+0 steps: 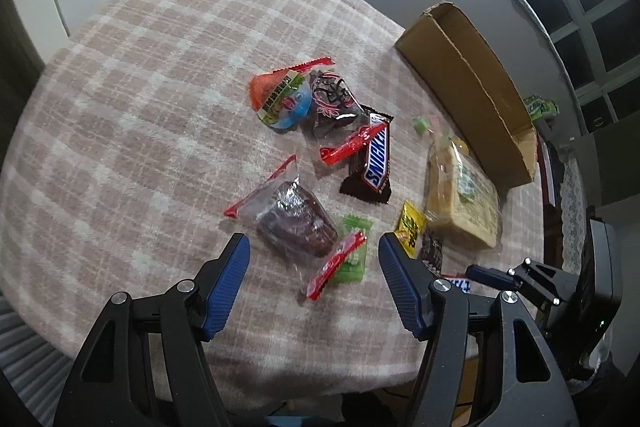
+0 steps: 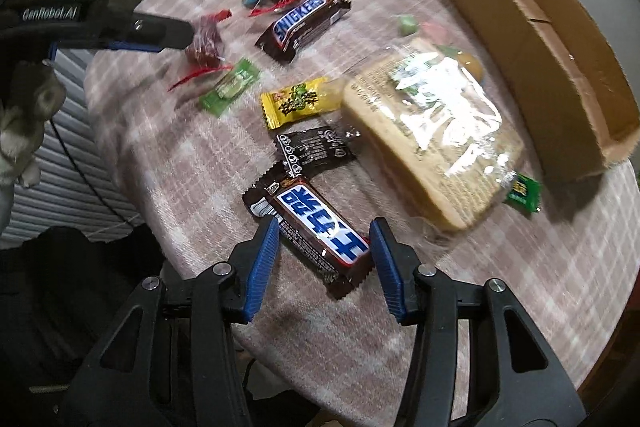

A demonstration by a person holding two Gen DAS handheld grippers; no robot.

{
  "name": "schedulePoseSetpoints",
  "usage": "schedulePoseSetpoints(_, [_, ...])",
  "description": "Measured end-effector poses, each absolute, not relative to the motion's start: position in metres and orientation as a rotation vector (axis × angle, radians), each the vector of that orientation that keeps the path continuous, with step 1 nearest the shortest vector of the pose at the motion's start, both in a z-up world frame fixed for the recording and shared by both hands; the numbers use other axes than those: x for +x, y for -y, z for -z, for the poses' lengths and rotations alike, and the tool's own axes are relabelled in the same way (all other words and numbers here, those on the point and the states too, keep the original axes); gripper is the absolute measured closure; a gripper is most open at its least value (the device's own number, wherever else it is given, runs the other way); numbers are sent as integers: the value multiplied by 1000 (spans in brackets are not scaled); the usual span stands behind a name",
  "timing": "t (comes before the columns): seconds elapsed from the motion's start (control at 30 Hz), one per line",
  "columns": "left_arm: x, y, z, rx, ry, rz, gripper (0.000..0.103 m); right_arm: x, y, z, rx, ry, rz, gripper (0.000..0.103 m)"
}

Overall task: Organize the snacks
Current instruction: 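Grasp the blue-wrapped chocolate bar with the right gripper while the left gripper grasps the clear red-trimmed candy bag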

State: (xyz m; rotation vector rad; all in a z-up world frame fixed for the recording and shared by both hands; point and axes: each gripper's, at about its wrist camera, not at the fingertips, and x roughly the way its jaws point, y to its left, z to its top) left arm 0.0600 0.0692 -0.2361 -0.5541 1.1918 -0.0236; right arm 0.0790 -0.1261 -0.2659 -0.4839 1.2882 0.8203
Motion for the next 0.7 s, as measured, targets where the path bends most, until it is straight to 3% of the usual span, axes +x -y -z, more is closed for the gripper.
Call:
schedulePoseSetpoints(0.2, [73, -65, 243, -504, -1203, 3, 38, 84, 125, 267, -482, -1303, -854, 53])
schedulePoseSetpoints(0.33, [77, -62, 250, -465, -1223, -1, 51, 87, 125, 264, -505, -1311, -892, 53])
schedulePoseSetpoints(0.7, [75, -68, 260, -432, -1234, 13, 60, 76, 106, 280, -695, -1309, -962, 54])
